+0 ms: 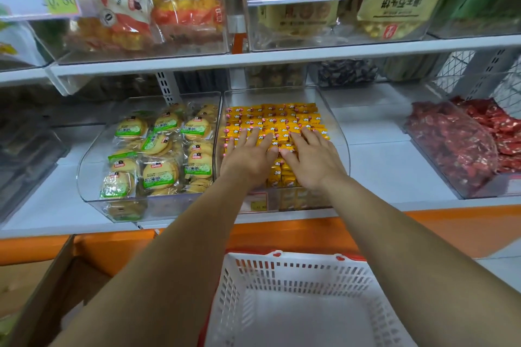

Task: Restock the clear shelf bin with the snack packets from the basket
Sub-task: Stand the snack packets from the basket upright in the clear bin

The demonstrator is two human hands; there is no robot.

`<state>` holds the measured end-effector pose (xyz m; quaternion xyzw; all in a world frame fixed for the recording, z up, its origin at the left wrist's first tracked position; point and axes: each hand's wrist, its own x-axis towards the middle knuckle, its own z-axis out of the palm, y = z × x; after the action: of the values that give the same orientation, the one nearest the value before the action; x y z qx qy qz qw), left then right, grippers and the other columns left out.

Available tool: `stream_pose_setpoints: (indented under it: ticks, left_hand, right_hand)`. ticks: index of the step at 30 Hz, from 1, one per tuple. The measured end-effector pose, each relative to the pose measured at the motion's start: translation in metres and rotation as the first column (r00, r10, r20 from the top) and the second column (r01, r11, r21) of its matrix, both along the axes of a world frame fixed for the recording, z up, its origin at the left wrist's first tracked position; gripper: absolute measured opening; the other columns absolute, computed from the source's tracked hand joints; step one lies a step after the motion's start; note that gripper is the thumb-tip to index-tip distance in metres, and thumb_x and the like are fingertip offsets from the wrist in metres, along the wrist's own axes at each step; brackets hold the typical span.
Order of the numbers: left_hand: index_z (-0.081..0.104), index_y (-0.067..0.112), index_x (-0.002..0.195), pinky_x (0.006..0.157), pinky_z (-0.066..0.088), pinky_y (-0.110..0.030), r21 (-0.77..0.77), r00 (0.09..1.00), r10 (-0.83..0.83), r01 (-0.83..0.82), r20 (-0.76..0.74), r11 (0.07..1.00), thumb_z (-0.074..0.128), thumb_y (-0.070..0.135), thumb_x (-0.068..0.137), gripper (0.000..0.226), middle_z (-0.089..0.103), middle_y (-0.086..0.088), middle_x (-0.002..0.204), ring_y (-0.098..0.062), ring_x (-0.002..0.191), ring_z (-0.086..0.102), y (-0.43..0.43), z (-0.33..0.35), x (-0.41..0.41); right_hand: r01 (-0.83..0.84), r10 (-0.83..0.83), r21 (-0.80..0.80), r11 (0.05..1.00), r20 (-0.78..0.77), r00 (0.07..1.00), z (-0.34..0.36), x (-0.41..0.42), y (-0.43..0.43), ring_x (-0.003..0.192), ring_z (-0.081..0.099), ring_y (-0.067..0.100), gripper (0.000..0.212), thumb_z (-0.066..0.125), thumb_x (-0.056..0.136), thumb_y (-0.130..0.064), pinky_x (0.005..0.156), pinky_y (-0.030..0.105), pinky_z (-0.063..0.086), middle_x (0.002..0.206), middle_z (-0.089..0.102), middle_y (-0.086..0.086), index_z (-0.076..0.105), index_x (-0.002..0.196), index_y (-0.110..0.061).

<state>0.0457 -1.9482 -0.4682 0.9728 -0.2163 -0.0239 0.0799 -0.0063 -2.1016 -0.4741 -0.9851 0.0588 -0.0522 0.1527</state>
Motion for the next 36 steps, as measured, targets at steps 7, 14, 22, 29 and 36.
stream_pose_setpoints:
  ticks: [7, 14, 22, 29, 36]
  left_hand:
    - [0.024, 0.033, 0.160, 0.124, 0.017, -0.055, -0.144, 0.991, -0.130, 0.123, -0.040, 0.982, 0.042, 0.047, 0.104, 0.060, 0.011, -0.001, 0.171, -0.033, 0.157, 0.007, 0.035, 0.001, -0.077]
    - [0.019, 0.039, 0.160, 0.124, 0.018, -0.053, 0.095, 0.974, -0.181, 0.169, 0.137, 0.981, 0.029, 0.055, 0.103, 0.060, 0.011, 0.002, 0.171, -0.034, 0.156, 0.015, 0.044, -0.018, -0.088]
    - [0.026, 0.043, 0.158, 0.120, 0.029, -0.051, 0.081, 0.981, -0.159, 0.150, 0.115, 0.985, 0.031, 0.056, 0.105, 0.054, 0.016, 0.008, 0.170, -0.028, 0.156, 0.019, 0.039, -0.013, -0.084]
    - [0.018, 0.038, 0.161, 0.125, 0.017, -0.053, -0.010, 0.985, -0.139, 0.141, 0.101, 0.990, 0.036, 0.053, 0.106, 0.060, 0.010, 0.000, 0.171, -0.030, 0.158, 0.007, 0.047, -0.011, -0.076]
    - [0.019, 0.036, 0.161, 0.124, 0.013, -0.053, 0.045, 0.989, -0.116, 0.112, 0.091, 0.993, 0.019, 0.053, 0.108, 0.057, 0.013, -0.003, 0.171, -0.033, 0.157, 0.009, 0.035, -0.016, -0.068]
  right_hand:
    - [-0.212, 0.219, -0.060, 0.975, 0.154, 0.963, 0.000, -0.080, -0.003, 0.148, 0.029, 0.023, 0.059, 0.041, 0.096, -0.042, 0.119, 0.041, 0.027, 0.160, 0.034, 0.000, 0.035, 0.153, -0.025]
    - [-0.258, 0.240, -0.260, 0.931, -0.099, 0.966, -0.013, -0.082, -0.005, 0.155, 0.005, 0.021, 0.079, 0.041, 0.092, -0.062, 0.123, 0.044, 0.011, 0.168, 0.001, -0.005, 0.003, 0.158, -0.039]
    - [-0.188, 0.171, -0.231, 0.955, -0.091, 0.981, -0.008, -0.078, 0.005, 0.154, 0.013, 0.020, 0.070, 0.043, 0.093, -0.057, 0.122, 0.045, 0.017, 0.167, 0.010, -0.007, 0.017, 0.156, -0.041]
    - [-0.118, 0.135, -0.203, 0.972, 0.073, 0.988, -0.008, -0.071, 0.005, 0.152, 0.018, 0.024, 0.057, 0.026, 0.101, -0.056, 0.121, 0.047, 0.019, 0.165, 0.020, -0.003, 0.024, 0.155, -0.039]
    - [-0.110, 0.102, -0.169, 0.980, -0.050, 0.993, -0.016, -0.054, 0.006, 0.155, 0.003, 0.022, 0.059, 0.010, 0.101, -0.060, 0.124, 0.048, 0.007, 0.168, 0.003, -0.004, 0.009, 0.157, -0.042]
